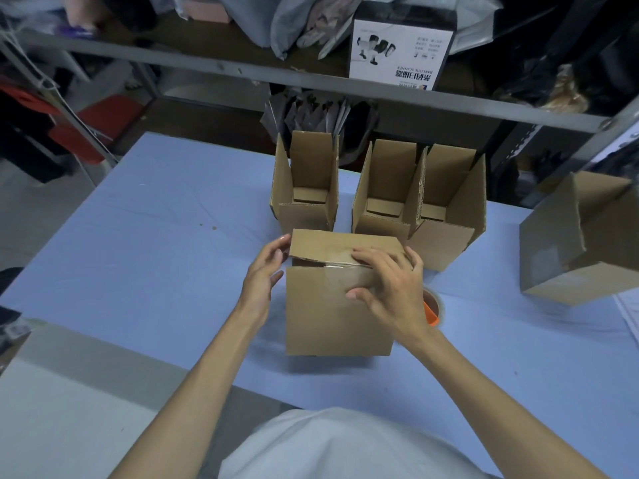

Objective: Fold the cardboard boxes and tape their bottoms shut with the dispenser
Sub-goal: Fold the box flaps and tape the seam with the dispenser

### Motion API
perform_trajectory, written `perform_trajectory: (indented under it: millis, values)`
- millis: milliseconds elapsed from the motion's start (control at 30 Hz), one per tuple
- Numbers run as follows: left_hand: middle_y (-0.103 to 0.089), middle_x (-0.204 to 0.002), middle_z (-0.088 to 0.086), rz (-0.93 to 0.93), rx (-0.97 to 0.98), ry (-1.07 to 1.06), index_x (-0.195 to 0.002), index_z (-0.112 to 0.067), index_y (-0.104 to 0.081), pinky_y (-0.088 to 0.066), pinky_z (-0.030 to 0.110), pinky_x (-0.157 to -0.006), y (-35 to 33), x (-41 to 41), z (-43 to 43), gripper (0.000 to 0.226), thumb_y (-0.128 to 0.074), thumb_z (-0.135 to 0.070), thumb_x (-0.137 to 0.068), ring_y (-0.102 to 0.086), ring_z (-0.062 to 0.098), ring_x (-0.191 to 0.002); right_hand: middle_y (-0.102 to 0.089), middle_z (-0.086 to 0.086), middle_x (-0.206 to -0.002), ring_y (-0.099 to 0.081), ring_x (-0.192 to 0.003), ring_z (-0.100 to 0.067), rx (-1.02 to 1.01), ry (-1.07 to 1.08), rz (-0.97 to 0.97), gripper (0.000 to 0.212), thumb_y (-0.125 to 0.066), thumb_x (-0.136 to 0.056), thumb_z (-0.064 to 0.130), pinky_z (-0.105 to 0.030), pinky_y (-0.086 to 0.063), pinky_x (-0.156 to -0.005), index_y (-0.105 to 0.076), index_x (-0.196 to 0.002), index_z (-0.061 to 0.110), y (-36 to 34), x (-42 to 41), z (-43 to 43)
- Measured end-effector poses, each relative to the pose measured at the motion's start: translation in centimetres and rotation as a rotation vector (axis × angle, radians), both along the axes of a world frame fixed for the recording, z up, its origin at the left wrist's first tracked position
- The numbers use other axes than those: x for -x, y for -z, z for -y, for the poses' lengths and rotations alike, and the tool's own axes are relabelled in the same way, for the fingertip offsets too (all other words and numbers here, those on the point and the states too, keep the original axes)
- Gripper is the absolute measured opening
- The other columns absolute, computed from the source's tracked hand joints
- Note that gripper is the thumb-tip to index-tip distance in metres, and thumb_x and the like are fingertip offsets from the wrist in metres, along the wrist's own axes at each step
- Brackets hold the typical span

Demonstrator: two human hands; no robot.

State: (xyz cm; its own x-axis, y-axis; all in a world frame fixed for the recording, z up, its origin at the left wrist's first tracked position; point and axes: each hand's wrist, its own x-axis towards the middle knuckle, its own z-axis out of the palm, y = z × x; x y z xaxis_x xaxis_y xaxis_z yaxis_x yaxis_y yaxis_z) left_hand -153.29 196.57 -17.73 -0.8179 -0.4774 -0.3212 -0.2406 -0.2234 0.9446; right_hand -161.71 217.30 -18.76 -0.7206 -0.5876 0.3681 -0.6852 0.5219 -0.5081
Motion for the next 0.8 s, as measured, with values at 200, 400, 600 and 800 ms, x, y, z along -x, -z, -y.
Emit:
perform_trajectory:
  millis: [200, 400, 600, 800]
  values:
    - [-0.074, -0.092, -0.005, 0.005, 0.026, 0.27, -0.093, -0.02, -0.072, -0.051, 0.019, -0.067, -0.6, -1.5, -1.7, 0.011, -0.072, -0.024, -0.084, -0.068, 0.013, -0.084, -0.061, 0.01, -0.127, -0.051, -0.123, -0.016, 0.027, 0.015, 0.061, 0.054, -0.072, -0.077, 0.047, -0.053, -0.02, -0.112, -0.061, -0.122, 0.021, -0.5, 0.1, -0.7]
    - [-0.076, -0.088, -0.001, -0.075, 0.099, 0.051, -0.091, -0.018, -0.072, -0.055, 0.023, -0.064, -2.2, -1.3, -1.4, 0.013, -0.067, -0.007, -0.086, -0.071, 0.014, -0.08, -0.031, -0.002, -0.151, -0.032, -0.138, -0.018, 0.181, 0.132, 0.17, 0.101, -0.079, -0.065, 0.058, -0.036, -0.033, -0.111, -0.032, -0.147, 0.019, -1.1, -0.9, -1.2]
    - [-0.076, -0.088, 0.005, -0.06, -0.118, -0.065, -0.101, -0.006, -0.068, -0.057, 0.025, -0.065, -4.0, -1.4, -0.6, 0.013, -0.062, -0.01, -0.09, -0.072, 0.016, -0.077, -0.052, 0.01, -0.132, -0.059, -0.106, 0.0, 0.478, 0.056, 1.032, 0.101, -0.079, -0.052, 0.058, -0.018, -0.054, -0.073, -0.031, -0.14, 0.046, -1.7, -1.5, -3.0]
    - [-0.07, -0.115, 0.0, 0.045, -0.005, 0.243, -0.122, -0.021, -0.059, -0.053, 0.023, -0.079, -4.7, -4.1, 0.0, 0.05, -0.077, -0.031, -0.076, -0.068, 0.016, -0.104, -0.061, 0.006, -0.119, -0.068, -0.093, -0.007, 0.641, 0.122, 1.138, 0.087, -0.082, -0.054, 0.047, -0.022, -0.056, -0.067, -0.046, -0.133, 0.041, -2.8, -0.6, -2.6]
